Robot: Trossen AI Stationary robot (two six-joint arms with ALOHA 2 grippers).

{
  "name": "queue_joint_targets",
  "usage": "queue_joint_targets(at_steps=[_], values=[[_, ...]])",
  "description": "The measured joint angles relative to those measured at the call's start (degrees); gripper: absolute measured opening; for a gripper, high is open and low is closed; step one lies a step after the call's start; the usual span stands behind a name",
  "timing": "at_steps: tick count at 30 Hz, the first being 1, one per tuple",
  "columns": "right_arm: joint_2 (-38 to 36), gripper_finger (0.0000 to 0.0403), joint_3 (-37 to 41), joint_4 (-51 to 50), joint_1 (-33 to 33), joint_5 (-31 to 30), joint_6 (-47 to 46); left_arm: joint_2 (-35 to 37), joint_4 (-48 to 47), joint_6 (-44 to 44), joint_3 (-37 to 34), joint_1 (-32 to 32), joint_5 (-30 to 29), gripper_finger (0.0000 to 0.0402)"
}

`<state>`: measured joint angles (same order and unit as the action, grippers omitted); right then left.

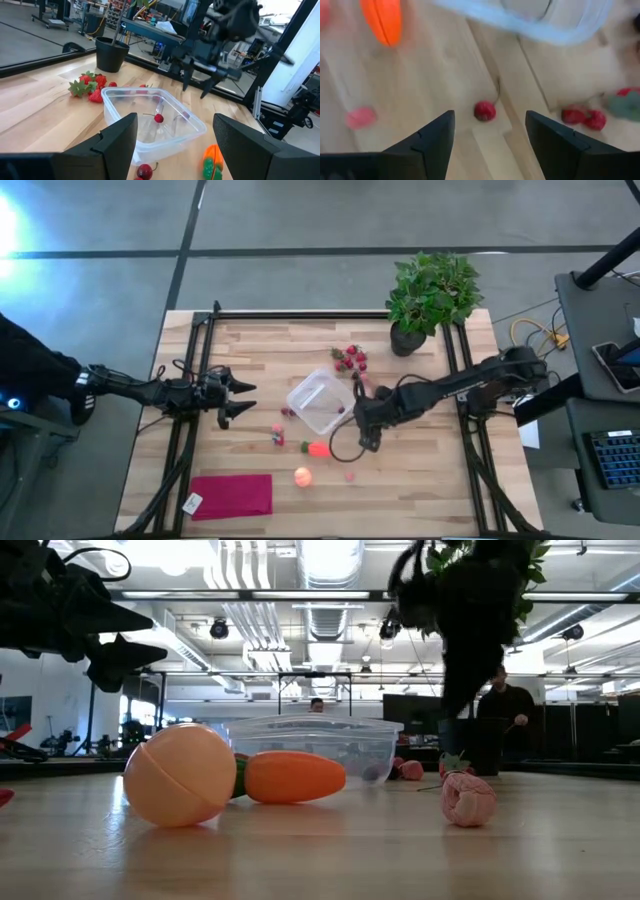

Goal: Pick and placing Produce into tupperware
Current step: Put the red cherry into the transparent container

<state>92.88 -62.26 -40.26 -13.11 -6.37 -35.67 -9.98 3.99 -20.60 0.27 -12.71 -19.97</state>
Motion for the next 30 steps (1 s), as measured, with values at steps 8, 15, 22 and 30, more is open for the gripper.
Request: queue_joint_targets(at_steps=[8, 15, 22, 30], values=[[0.04, 0.0232, 6.95, 5.41, -1.16, -1.57, 1.48, -0.28, 0.0, 0.02, 0.0, -0.02, 0.0, 0.0247], [2.68, 0.0224, 8.82, 12.13, -1.81, 0.35, 2.93, -0.76, 0.01, 0.0, 0.0, 0.0, -0.01, 0.0247], [5.89, 0.0221, 7.71, 12.85, -2.03, -1.99, 6.25, -0.76, 0.0, 0.01, 0.0, 0.0, 0.0, 0.0247], [9.22, 0.0204, 5.63, 12.94, -2.27, -2.76, 6.05, -0.9, 0.01, 0.01, 0.0, 0.0, 0.0, 0.0247]])
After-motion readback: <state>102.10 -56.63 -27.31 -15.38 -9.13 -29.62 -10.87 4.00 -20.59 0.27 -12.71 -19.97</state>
